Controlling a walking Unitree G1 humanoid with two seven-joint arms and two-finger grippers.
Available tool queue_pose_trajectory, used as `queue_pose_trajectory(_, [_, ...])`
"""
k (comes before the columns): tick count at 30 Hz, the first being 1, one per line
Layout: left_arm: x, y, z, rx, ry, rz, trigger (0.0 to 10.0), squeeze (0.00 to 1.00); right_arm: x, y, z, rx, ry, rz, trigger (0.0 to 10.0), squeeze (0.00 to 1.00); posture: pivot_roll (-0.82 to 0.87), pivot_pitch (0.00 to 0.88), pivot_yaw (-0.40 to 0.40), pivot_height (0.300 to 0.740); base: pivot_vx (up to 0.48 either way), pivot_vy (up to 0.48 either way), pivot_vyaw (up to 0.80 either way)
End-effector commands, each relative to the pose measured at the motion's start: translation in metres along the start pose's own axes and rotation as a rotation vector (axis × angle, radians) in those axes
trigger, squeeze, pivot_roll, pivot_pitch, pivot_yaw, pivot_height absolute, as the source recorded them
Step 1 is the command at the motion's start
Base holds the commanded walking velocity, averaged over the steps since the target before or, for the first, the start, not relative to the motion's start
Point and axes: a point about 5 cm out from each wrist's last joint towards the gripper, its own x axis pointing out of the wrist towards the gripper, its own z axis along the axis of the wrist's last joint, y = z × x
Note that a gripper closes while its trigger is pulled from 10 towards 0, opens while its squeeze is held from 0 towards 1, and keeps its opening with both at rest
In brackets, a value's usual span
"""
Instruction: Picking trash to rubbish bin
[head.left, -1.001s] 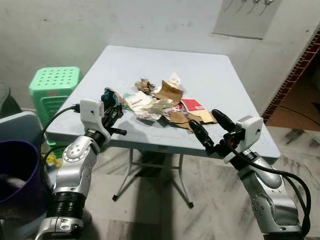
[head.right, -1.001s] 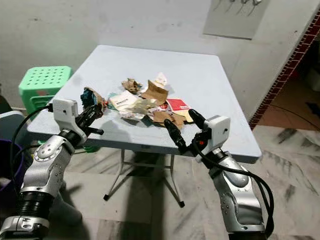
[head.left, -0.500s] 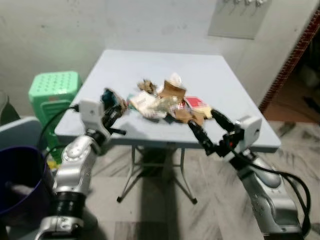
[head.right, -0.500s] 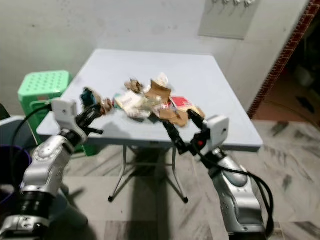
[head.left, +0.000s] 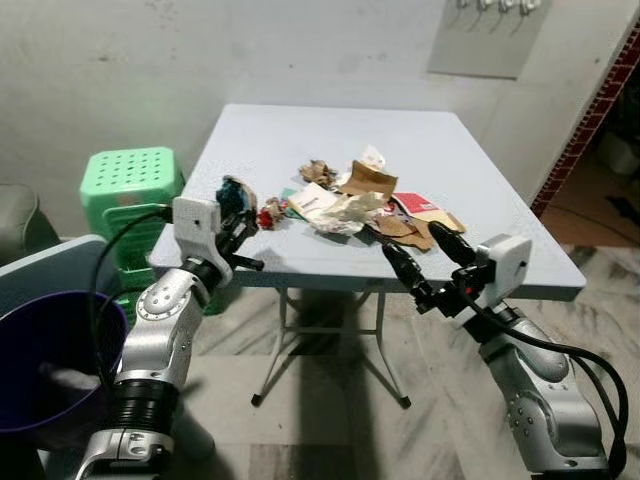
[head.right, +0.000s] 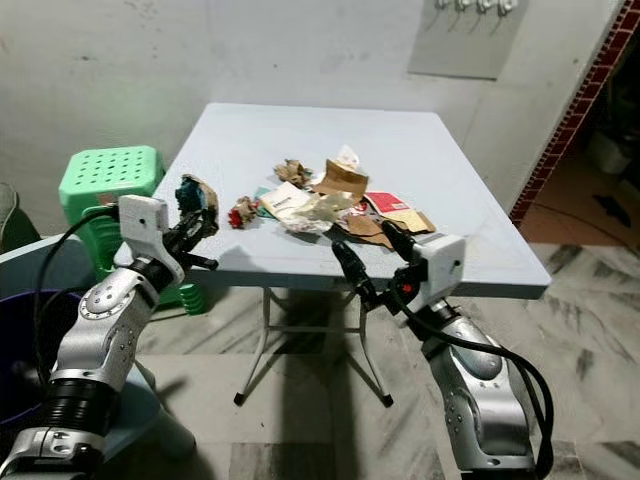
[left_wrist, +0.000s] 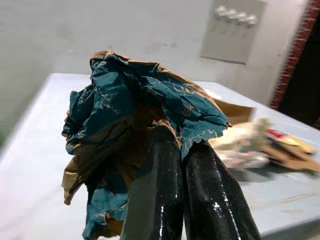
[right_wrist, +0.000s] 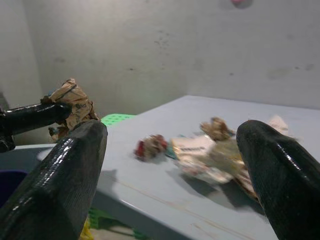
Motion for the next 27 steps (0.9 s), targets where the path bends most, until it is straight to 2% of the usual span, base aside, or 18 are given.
queue_pose_trajectory(1, [0.0027,-0.0031,0.002,-0.002,-0.005,-0.015,10.0,0.0,-0.002,-0.0029,0.0048,-0.011,-0.008,-0.004,10.0,0.0,-0.03,0.0,-0.032,0.74,0.0,0.292,0.0])
queue_pose_trajectory(10, [0.0023,-0.0039,-0.0001,0.008,0.009,-0.007,10.0,0.0,-0.0024,-0.0062,0.007,-0.022,-0.016,-0.02,10.0,0.0,-0.03,0.0,-0.033,0.74,0.0,0.065,0.0])
queue_pose_trajectory(27, [0.0007,-0.0028,-0.0023,0.018,0.025,0.007,10.0,0.0,-0.0038,-0.0078,0.0072,-0.035,-0.002,-0.016,10.0,0.0,-0.03,0.0,-0.04,0.74,0.0,0.0,0.79])
